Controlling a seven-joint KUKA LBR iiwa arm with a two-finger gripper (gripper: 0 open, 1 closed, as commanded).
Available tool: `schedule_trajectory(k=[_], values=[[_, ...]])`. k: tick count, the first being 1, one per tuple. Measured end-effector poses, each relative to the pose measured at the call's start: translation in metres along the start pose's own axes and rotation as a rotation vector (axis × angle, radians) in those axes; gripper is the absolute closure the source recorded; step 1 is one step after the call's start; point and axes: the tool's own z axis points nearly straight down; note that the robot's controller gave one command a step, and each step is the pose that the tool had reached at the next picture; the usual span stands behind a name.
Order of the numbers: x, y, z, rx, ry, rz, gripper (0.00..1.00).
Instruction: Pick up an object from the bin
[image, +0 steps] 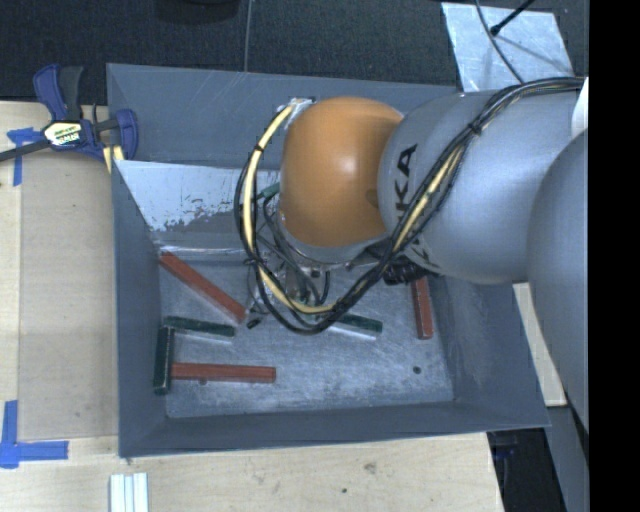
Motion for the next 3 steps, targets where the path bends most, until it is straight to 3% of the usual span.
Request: schedule_trajectory(k=[1, 2, 3], values=[[0.038, 0.013, 0.011, 0.002, 0.011, -0.544, 1.0], [0.037, 0.013, 0.011, 0.002, 0.011, -0.541, 0.0], [0.033, -0.004, 0.142, 0.0, 0.006, -0.47, 0.0]])
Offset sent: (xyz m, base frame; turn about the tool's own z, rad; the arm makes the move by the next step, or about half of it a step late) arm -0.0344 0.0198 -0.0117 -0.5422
